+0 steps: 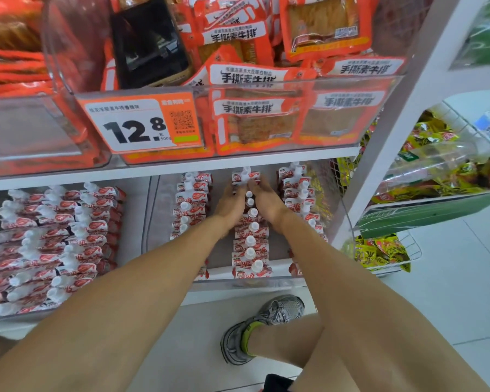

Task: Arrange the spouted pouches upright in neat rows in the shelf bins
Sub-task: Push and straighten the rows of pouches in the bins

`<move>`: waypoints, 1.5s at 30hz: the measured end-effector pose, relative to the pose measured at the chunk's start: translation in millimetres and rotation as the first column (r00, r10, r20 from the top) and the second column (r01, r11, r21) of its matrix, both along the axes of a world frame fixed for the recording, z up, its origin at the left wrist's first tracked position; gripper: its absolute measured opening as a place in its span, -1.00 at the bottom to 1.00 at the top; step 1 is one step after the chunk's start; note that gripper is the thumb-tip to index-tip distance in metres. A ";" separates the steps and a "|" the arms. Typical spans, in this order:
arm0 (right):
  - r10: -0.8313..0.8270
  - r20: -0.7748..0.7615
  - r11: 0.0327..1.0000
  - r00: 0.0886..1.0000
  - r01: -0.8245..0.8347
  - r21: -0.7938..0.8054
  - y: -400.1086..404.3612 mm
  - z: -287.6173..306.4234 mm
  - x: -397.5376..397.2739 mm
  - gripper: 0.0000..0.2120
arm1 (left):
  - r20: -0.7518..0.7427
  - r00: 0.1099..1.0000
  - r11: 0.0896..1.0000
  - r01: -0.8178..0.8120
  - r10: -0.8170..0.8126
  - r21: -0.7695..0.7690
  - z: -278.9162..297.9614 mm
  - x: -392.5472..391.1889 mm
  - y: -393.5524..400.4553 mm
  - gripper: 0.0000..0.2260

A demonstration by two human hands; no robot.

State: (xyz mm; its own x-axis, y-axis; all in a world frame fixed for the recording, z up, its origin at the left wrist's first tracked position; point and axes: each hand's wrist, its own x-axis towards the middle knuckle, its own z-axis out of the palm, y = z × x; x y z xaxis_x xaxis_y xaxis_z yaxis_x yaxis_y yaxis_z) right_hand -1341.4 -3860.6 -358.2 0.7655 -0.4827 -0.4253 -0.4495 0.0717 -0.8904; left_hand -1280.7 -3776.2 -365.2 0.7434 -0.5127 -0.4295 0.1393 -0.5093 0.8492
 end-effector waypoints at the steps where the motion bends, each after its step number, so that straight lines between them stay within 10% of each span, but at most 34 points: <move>1: 0.015 -0.008 0.999 1.000 -0.015 -0.038 2.6 11.0 -8.3 -0.36 | 0.015 1.000 1.000 0.004 -0.004 -0.009 10.0 -4.8 7.3 -0.45; 9: 0.118 -0.093 0.983 0.989 -0.103 0.154 21.8 2.5 -65.2 -0.43 | -0.217 0.917 0.929 0.360 -0.336 0.081 26.2 -47.7 77.1 -0.54; 18: 0.187 -0.173 0.967 0.967 -0.151 0.204 29.3 7.5 -78.1 -0.33 | -0.182 0.899 0.901 0.420 -0.398 0.109 26.9 -43.4 83.2 -0.66; 33: 0.407 -0.155 0.881 0.900 -0.343 0.325 20.7 20.3 -86.0 -0.73 | -0.199 0.834 0.833 0.541 -0.514 0.115 30.3 -39.6 86.8 -0.78; 39: 0.498 -0.455 0.779 0.738 -0.611 -0.139 7.0 21.4 -91.3 -0.74 | -0.082 0.780 0.729 0.611 -0.620 0.307 29.1 -24.9 96.6 -0.63; 45: 0.460 -0.370 0.781 0.807 -0.566 -0.263 17.1 15.8 -88.4 -0.66 | -0.005 0.753 0.687 0.603 -0.658 0.405 20.4 -27.6 95.7 -0.72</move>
State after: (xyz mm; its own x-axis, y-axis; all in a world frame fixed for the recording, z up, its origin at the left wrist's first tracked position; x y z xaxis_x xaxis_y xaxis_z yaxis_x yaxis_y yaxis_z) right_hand -1429.7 -3843.5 -342.3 0.8195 -0.2041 -0.5355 -0.5531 -0.5265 -0.6457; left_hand -1308.3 -3680.5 -344.7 0.3639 -0.7089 -0.6042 -0.4253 -0.7035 0.5693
